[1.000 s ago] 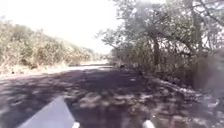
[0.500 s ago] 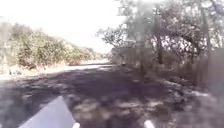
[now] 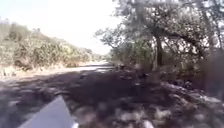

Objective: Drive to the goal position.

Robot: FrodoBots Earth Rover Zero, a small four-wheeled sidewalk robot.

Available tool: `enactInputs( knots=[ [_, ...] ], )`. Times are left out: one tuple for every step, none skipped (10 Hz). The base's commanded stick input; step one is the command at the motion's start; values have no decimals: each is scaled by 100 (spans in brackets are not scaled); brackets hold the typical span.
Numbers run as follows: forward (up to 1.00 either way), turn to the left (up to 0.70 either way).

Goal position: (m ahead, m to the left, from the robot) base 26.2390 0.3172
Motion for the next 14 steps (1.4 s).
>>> enactInputs(
  knots=[
    [50,0],
    [50,0],
    [50,0],
    [50,0],
    [50,0],
    [50,0],
    [50,0],
    [50,0],
    [50,0],
    [50,0],
    [50,0],
    [50,0],
    [50,0],
    [50,0]
  ],
)
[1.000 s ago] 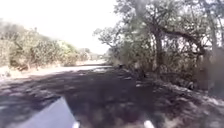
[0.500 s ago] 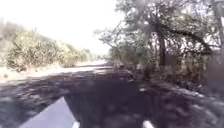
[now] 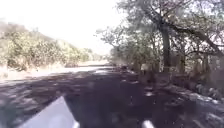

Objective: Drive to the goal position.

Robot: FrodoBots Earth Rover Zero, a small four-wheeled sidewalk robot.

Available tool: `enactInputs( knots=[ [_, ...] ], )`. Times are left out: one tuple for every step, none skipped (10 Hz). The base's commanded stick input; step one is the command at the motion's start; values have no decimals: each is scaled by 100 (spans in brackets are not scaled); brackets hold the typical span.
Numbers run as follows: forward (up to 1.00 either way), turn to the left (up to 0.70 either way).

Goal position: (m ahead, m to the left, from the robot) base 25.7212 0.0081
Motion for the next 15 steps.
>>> enactInputs(
  knots=[
    [50,0],
    [50,0],
    [50,0],
    [50,0],
    [50,-8],
    [50,-37],
    [50,-41],
    [50,-26],
    [50,-15],
    [50,-3],
    [50,0],
    [50,0],
    [50,-18],
    [50,-35],
    [50,-44]
  ],
)
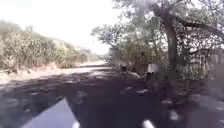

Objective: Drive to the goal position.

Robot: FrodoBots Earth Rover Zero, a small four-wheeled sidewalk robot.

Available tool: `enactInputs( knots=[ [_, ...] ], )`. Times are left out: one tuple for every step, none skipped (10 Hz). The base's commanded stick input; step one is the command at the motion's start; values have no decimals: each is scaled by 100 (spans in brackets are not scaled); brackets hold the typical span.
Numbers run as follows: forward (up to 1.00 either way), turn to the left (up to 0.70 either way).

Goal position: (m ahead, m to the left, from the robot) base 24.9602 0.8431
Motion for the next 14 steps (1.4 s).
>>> enactInputs(
  knots=[
    [50,-9],
    [50,0],
    [50,0],
    [50,-5],
    [50,-25],
    [50,-43],
    [50,-29],
    [50,0],
    [50,0],
    [50,0],
    [50,0],
    [50,0],
    [50,0],
    [50,0]
  ],
)
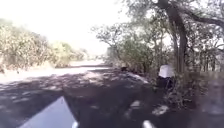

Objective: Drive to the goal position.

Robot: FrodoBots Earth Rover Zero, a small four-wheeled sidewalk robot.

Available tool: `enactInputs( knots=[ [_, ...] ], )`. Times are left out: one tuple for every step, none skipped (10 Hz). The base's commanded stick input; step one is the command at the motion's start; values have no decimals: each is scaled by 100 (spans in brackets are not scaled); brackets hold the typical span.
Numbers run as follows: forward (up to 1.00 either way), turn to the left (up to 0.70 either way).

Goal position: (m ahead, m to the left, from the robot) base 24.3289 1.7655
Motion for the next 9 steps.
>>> enactInputs(
  knots=[
    [50,0],
    [50,0],
    [50,0],
    [50,0],
    [50,0],
    [50,0],
    [50,0],
    [50,0],
    [50,0]
  ],
)
